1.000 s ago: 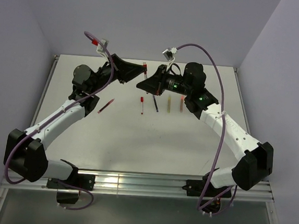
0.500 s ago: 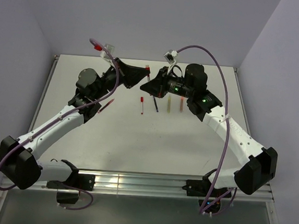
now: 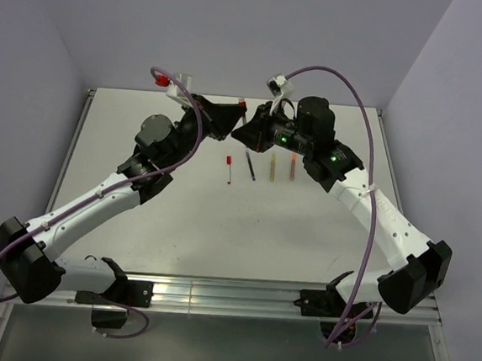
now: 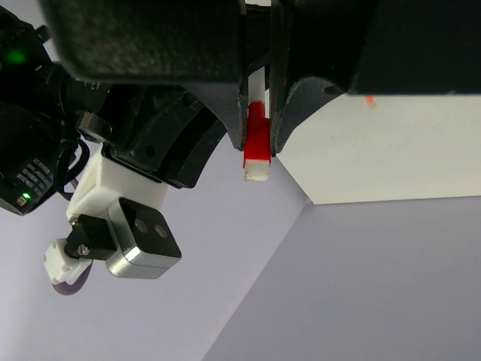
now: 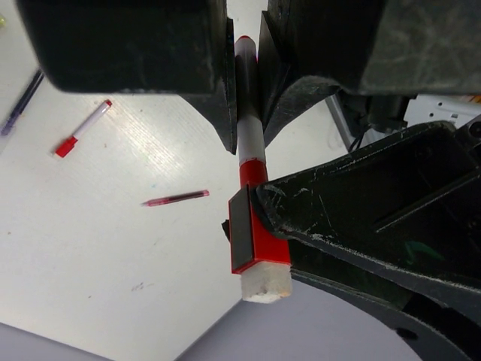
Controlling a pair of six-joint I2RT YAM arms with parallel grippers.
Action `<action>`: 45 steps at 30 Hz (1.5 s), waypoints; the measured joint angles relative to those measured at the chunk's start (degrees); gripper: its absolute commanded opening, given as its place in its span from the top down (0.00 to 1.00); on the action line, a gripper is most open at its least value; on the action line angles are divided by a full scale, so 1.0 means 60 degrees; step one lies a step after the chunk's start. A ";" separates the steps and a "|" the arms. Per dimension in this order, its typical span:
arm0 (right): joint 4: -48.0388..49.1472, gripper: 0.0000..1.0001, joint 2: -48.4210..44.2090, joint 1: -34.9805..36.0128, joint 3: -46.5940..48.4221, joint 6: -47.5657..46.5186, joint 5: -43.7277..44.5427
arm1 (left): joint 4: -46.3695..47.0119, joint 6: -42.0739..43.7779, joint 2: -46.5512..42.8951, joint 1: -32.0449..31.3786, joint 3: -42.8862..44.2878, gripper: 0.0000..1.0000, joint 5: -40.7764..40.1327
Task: Insert the pens into the pen caps
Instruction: Insert the pen cap onto the pen.
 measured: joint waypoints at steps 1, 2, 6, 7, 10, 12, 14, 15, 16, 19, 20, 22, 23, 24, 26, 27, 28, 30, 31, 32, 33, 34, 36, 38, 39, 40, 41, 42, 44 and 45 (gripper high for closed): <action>-0.0087 1.00 0.0011 0.0033 0.0091 -0.0025 0.0124 | -0.0040 0.0011 0.0011 -0.0084 0.0062 1.00 -0.0211; -0.0200 1.00 0.0025 0.0066 0.0193 -0.0055 0.0237 | -0.0047 0.0007 0.0018 -0.0142 0.0102 1.00 -0.0375; -0.0506 1.00 0.0153 0.0124 0.0557 -0.0157 0.0463 | -0.0007 0.0015 0.0040 -0.0324 0.0178 1.00 -0.0903; -0.0568 1.00 0.0186 0.0131 0.0616 -0.0182 0.0474 | 0.0000 0.0015 0.0040 -0.0331 0.0178 1.00 -0.0958; -0.0612 1.00 0.0222 0.0138 0.0663 -0.0204 0.0455 | 0.0098 0.0080 0.0033 -0.0339 0.0120 1.00 -0.0958; -0.0648 1.00 0.0222 0.0138 0.0663 -0.0215 0.0339 | 0.0248 0.0175 -0.0015 -0.0339 0.0007 1.00 -0.0903; -0.0656 1.00 0.0222 0.0098 0.0663 -0.0211 0.0040 | 0.0419 0.0226 -0.0124 -0.0339 -0.0164 1.00 -0.0769; -0.0648 1.00 0.0219 0.0076 0.0663 -0.0189 -0.0146 | 0.0546 0.0251 -0.0219 -0.0339 -0.0280 1.00 -0.0659; -0.0641 1.00 0.0200 0.0033 0.0663 -0.0171 -0.0444 | 0.0623 0.0259 -0.0295 -0.0339 -0.0364 1.00 -0.0561; -0.0448 1.00 0.0069 -0.0146 0.0546 -0.0007 -0.1293 | 0.1016 0.0233 -0.0481 -0.0280 -0.0601 1.00 -0.0044; -0.0364 1.00 0.0022 -0.0215 0.0488 0.0066 -0.1548 | 0.1144 0.0204 -0.0514 -0.0262 -0.0656 1.00 0.0146; 0.0007 1.00 -0.0120 -0.0375 0.0255 0.0237 -0.2204 | 0.1428 0.0149 -0.0550 -0.0193 -0.0758 1.00 0.0648; 0.0113 1.00 -0.0168 -0.0459 0.0175 0.0324 -0.2477 | 0.1530 0.0131 -0.0550 -0.0160 -0.0783 1.00 0.0863; 0.0240 1.00 -0.0204 -0.0521 0.0106 0.0379 -0.2710 | 0.1617 0.0113 -0.0550 -0.0127 -0.0798 1.00 0.1060; 0.0576 1.00 -0.0248 -0.0630 -0.0036 0.0539 -0.3187 | 0.1767 0.0066 -0.0550 -0.0080 -0.0820 1.00 0.1377; 0.0729 1.00 -0.0288 -0.0678 -0.0131 0.0612 -0.3377 | 0.1818 0.0055 -0.0550 -0.0058 -0.0820 1.00 0.1526; 0.0907 1.00 -0.0335 -0.0721 -0.0233 0.0688 -0.3541 | 0.1887 0.0004 -0.0550 -0.0040 -0.0827 1.00 0.1767; 0.1293 1.00 -0.0437 -0.0838 -0.0455 0.0885 -0.3967 | 0.1982 -0.0055 -0.0550 0.0000 -0.0831 1.00 0.2047; 0.1494 1.00 -0.0495 -0.0889 -0.0550 0.0973 -0.4149 | 0.2036 -0.0098 -0.0550 0.0018 -0.0831 1.00 0.2218; 0.1679 1.00 -0.0546 -0.0962 -0.0634 0.1086 -0.4390 | 0.2138 -0.0153 -0.0550 0.0036 -0.0838 1.00 0.2393; 0.1883 1.00 -0.0597 -0.1016 -0.0710 0.1180 -0.4568 | 0.2204 -0.0204 -0.0550 0.0051 -0.0845 1.00 0.2539; 0.2116 1.00 -0.0652 -0.1082 -0.0805 0.1282 -0.4761 | 0.2277 -0.0280 -0.0550 0.0058 -0.0849 1.00 0.2685; 0.2626 1.00 -0.0772 -0.1235 -0.1042 0.1592 -0.5187 | 0.2397 -0.0346 -0.0546 0.0069 -0.0849 1.00 0.2976; 0.3107 1.00 -0.0816 -0.1428 -0.1180 0.1909 -0.5646 | 0.2503 -0.0375 -0.0535 0.0076 -0.0852 1.00 0.3228; 0.3330 1.00 -0.0816 -0.1534 -0.1198 0.2076 -0.5850 | 0.2568 -0.0386 -0.0525 0.0102 -0.0852 1.00 0.3326; 0.3610 1.00 -0.0812 -0.1701 -0.1206 0.2291 -0.6087 | 0.2616 -0.0415 -0.0521 0.0131 -0.0856 1.00 0.3432; 0.3996 1.00 -0.0812 -0.1840 -0.1191 0.2484 -0.5898 | 0.2495 -0.0546 -0.0528 0.0175 -0.0878 1.00 0.3916; 0.4539 1.00 -0.0776 -0.2106 -0.1078 0.2707 -0.5577 | 0.2353 -0.0623 -0.0528 0.0095 -0.1024 1.00 0.4659; 0.5439 1.00 -0.0696 -0.2630 -0.0922 0.3082 -0.5085 | 0.2025 -0.0801 -0.0433 -0.0215 -0.1249 1.00 0.5697; 0.5683 1.00 -0.0667 -0.2776 -0.0885 0.3177 -0.4921 | 0.1880 -0.0860 -0.0342 -0.0328 -0.1330 1.00 0.6120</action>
